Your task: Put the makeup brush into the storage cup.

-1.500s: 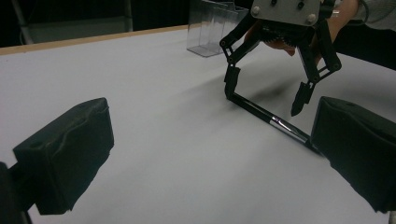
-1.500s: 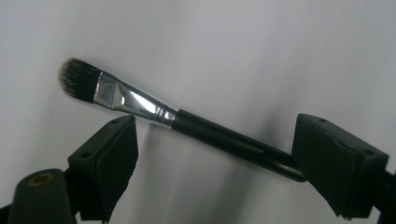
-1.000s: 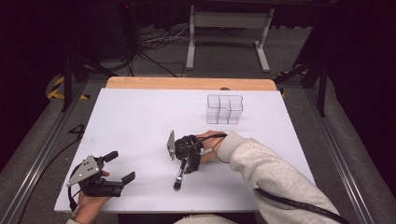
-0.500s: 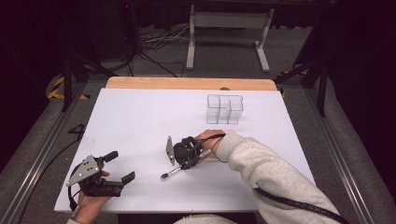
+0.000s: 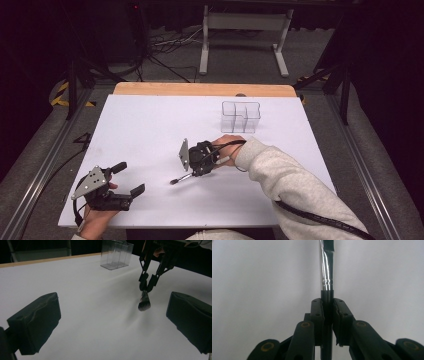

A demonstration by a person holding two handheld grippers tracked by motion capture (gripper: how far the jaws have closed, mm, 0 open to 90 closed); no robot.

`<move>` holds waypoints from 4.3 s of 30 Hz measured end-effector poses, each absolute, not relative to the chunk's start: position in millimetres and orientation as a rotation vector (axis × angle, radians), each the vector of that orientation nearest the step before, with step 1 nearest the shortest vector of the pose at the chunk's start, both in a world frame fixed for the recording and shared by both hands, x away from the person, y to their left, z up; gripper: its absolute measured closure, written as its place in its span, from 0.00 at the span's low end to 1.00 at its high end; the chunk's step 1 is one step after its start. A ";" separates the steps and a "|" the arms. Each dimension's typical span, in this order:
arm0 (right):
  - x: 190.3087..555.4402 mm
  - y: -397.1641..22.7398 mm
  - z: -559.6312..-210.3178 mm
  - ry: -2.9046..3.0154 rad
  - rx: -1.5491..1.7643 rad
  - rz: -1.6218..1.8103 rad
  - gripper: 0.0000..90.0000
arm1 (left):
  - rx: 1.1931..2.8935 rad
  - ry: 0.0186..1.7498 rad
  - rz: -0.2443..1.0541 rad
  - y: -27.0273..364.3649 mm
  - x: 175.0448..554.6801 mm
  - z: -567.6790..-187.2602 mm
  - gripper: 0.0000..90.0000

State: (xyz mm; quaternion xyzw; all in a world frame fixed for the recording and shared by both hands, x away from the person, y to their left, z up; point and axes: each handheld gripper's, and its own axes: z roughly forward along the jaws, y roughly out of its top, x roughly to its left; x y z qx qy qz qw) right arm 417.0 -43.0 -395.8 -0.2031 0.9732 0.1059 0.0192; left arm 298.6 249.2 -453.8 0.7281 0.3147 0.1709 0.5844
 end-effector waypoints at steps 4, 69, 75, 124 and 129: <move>419.3 -47.5 -384.3 3.002 -0.604 0.388 0.88 | 1.694 0.739 0.401 248.4 298.6 -454.2 0.00; 447.1 -137.4 -340.5 2.519 0.161 1.563 0.88 | 1.694 0.746 0.387 247.7 299.3 -454.9 0.00; 447.1 -144.4 -341.4 2.436 0.227 1.614 0.88 | 1.696 0.745 0.384 247.5 299.7 -455.2 0.00; 471.9 -228.7 -348.9 2.020 0.632 1.619 0.87 | 1.690 0.753 0.399 248.4 299.9 -455.6 0.00; 477.1 -238.1 -348.0 1.989 0.672 1.602 0.87 | 1.692 0.753 0.403 248.7 299.8 -455.3 0.00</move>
